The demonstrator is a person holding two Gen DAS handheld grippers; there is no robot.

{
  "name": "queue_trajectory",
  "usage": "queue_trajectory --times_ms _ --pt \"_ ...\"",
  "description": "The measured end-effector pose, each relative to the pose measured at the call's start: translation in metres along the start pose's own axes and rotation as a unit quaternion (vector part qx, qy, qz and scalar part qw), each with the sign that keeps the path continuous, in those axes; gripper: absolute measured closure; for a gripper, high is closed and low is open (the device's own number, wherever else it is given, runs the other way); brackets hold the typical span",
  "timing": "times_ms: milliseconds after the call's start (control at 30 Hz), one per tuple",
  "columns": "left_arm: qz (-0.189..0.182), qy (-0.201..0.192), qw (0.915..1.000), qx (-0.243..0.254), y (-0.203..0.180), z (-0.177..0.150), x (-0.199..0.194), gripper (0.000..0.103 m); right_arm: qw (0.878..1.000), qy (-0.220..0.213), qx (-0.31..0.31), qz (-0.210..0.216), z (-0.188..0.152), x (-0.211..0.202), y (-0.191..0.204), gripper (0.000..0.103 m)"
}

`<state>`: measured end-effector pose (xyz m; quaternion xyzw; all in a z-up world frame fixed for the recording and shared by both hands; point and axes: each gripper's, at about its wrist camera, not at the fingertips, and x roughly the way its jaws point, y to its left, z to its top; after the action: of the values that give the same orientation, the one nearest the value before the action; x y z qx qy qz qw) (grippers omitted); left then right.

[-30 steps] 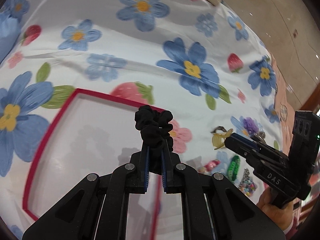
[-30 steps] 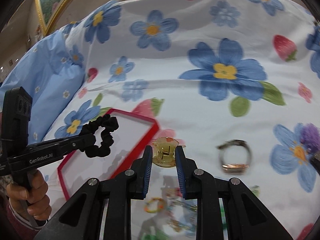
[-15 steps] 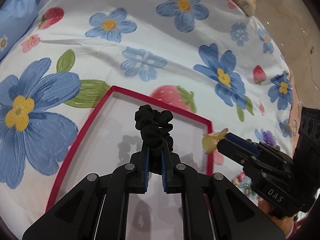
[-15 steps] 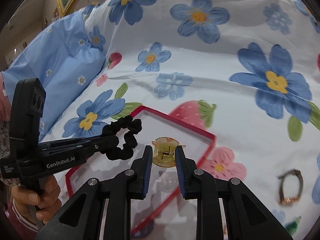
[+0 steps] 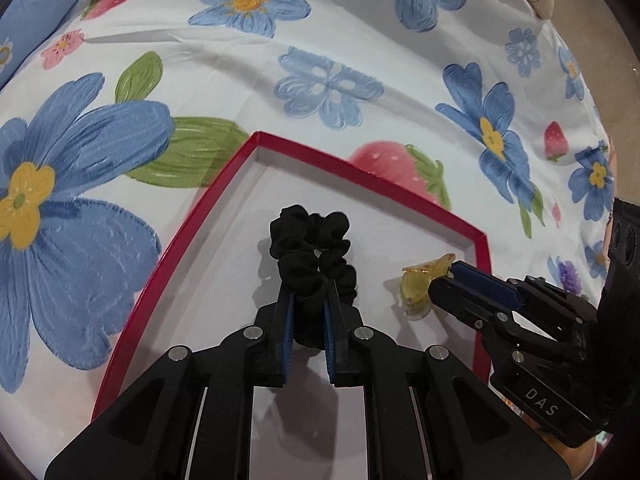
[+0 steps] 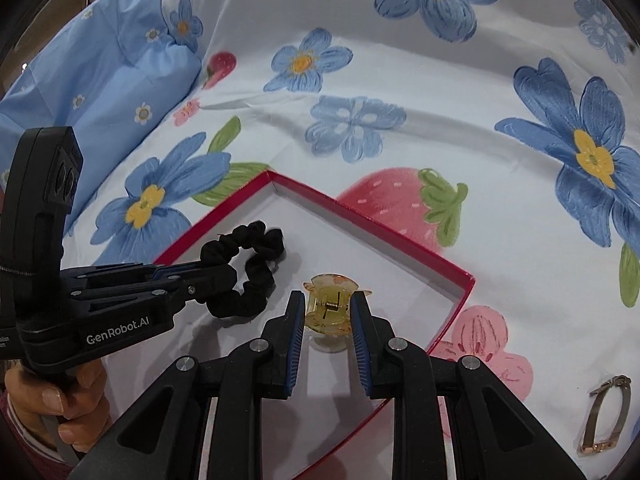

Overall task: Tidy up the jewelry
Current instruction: 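Carry the scrunchie and claw clip over the red tray with both tools, then open both tools to drop the scrunchie and claw clip in the tray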

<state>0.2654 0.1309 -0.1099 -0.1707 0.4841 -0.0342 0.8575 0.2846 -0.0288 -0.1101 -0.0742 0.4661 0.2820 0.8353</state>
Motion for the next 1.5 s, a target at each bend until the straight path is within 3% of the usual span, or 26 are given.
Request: queue_trajectory --times_ms 167,333,900,1367,1500 --pt "0.009 0.004 0.9999 -0.001 0.001 0.0 0.001 0.085 1.0 0.004 -0.001 0.003 -0.001 0.005 -0.001 0.079" --pt "0.013 0.005 0.9999 -0.008 0.003 0.0 -0.002 0.057 1.0 0.007 0.004 0.012 -0.001 0.007 -0.002 0.076" --pt "0.017 -0.018 0.9994 -0.022 0.006 -0.011 -0.036 0.056 1.0 -0.01 0.018 0.022 -0.001 -0.014 -0.001 0.073" --pt "0.002 -0.03 0.9995 0.003 -0.03 -0.028 -0.063 0.049 0.997 -0.044 0.054 0.011 -0.025 -0.07 -0.022 0.07" --pt "-0.009 -0.033 0.9993 0.018 -0.048 -0.037 -0.072 0.045 0.996 -0.055 0.066 0.001 -0.039 -0.09 -0.032 0.061"
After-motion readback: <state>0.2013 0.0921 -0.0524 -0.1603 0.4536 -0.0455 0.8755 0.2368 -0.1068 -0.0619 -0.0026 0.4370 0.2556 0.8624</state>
